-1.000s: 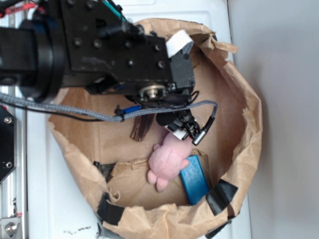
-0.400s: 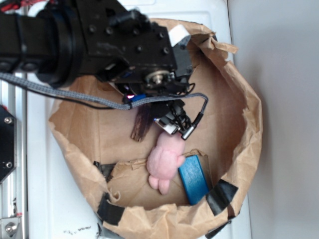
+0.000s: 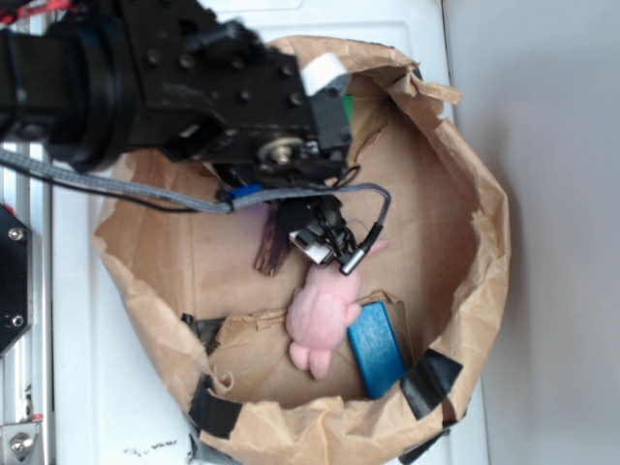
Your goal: Grab the wood chip.
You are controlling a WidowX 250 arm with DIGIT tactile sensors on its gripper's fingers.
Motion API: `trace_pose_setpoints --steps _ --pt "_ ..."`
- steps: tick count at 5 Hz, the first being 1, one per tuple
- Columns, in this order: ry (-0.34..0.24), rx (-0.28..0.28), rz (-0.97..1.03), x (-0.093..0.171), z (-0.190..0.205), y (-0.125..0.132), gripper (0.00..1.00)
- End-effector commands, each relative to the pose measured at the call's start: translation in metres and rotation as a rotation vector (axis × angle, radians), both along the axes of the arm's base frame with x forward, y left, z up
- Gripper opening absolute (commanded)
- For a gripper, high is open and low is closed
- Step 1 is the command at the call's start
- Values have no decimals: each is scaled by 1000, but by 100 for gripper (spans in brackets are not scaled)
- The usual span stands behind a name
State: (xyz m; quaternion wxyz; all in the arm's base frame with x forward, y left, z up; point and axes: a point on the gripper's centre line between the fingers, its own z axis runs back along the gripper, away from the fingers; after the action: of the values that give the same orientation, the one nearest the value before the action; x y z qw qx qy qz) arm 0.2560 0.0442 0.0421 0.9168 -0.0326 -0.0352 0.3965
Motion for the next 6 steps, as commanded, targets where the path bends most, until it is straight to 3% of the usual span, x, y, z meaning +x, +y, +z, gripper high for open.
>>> trace_pose_setpoints --steps 1,2,3,4,5,6 --pt "-51 59 -6 3 -33 -1 100" --pt "-26 92 -8 5 -39 -1 0" --pt "-13 78 14 7 -24 -3 0" --pt "-19 32 44 11 -2 -15 0" --pt "12 -29 77 15 35 -24 0" --pt "8 -70 90 14 68 -22 0"
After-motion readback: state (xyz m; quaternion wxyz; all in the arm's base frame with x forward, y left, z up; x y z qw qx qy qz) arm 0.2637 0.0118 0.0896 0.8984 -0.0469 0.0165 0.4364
